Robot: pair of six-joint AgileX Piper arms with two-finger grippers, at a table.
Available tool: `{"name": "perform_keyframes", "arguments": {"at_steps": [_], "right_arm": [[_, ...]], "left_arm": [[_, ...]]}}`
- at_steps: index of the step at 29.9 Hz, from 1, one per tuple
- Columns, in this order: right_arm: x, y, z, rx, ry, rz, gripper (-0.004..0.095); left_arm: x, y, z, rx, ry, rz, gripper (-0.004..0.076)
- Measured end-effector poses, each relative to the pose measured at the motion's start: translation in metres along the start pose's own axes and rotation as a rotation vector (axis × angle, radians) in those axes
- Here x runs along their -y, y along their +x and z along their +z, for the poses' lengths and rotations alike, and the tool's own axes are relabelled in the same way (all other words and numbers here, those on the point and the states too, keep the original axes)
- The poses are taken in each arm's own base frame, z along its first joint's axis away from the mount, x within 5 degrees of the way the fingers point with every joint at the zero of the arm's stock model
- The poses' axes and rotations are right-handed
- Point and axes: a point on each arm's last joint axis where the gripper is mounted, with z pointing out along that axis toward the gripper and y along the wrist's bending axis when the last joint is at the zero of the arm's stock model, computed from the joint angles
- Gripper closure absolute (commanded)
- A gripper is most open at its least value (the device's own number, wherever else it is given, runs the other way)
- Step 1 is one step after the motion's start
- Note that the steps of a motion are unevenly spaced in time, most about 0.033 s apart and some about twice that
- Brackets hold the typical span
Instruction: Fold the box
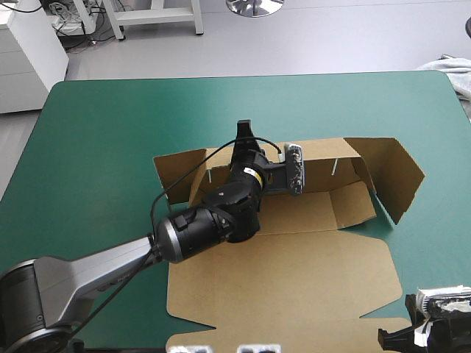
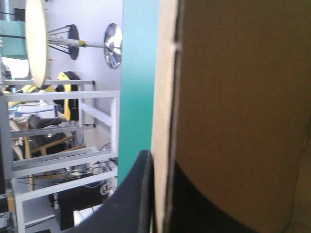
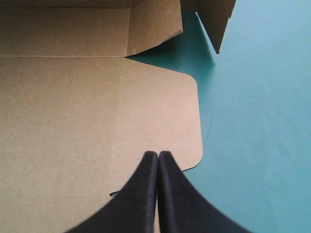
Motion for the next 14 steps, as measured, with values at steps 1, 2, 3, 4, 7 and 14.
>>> {"name": "perform_keyframes", "arguments": {"at_steps": [1,2,3,4,7,14], "right_arm": [[0.000,-0.001,0.001,-0.008,-0.001,0.011,0.0927],[0.001,-0.003,0.002,-0.016,-0.002,0.024,0.0927],[0.001,-0.005,0.002,-0.020,-0.002,0.034,0.0926],[0.001,-0.008,0.002,-0.023,-0.002,0.041,0.0927],[0.002,-0.025,-0.001,-0.001,-0.011,0.055,0.0927],[0.009,-0.094,-0.005,0.072,-0.018,0.074,0.0927]], "left_arm": [[0.004,-0.001,0.000,-0.001,-0.024,0.010,0.0734],[0.008,-0.003,-0.001,0.003,-0.039,0.008,0.0734],[0.009,-0.004,-0.002,0.007,-0.047,0.003,0.0734],[0.012,-0.005,-0.002,0.012,-0.058,-0.005,0.0734],[0.015,-0.007,-0.003,0.024,-0.076,-0.010,0.0734],[0.022,-0.005,0.000,0.021,-0.087,0.016,0.0734]]}}
